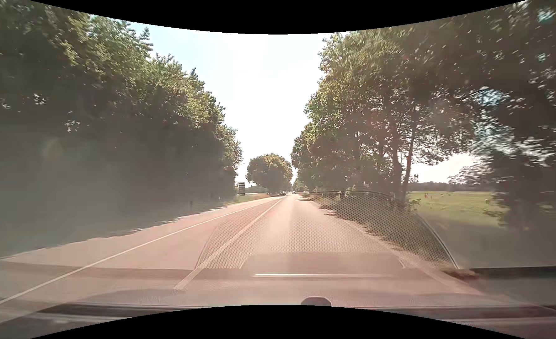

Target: Follow the waypoints while adhering to traffic rules and regulations

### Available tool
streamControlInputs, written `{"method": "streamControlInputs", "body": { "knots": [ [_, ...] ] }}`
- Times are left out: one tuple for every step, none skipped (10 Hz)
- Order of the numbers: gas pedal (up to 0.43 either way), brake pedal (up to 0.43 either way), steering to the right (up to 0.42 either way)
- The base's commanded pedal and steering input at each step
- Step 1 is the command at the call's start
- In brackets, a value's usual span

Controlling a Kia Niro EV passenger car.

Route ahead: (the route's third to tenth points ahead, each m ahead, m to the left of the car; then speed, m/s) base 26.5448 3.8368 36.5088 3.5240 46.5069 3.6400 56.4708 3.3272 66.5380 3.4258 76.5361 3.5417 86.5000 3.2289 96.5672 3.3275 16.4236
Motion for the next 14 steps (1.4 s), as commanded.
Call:
{"method": "streamControlInputs", "body": {
  "knots": [
    [0.268, 0.0, 0.001],
    [0.268, 0.0, 0.0],
    [0.268, 0.0, 0.001],
    [0.268, 0.0, 0.001],
    [0.268, 0.0, 0.0],
    [0.268, 0.0, 0.0],
    [0.268, 0.0, 0.0],
    [0.268, 0.0, 0.0],
    [0.26, 0.0, -0.001],
    [0.26, 0.0, -0.001],
    [0.26, 0.0, -0.001],
    [0.26, 0.0, -0.002],
    [0.26, 0.0, -0.002],
    [0.26, 0.0, -0.002]
  ]
}}
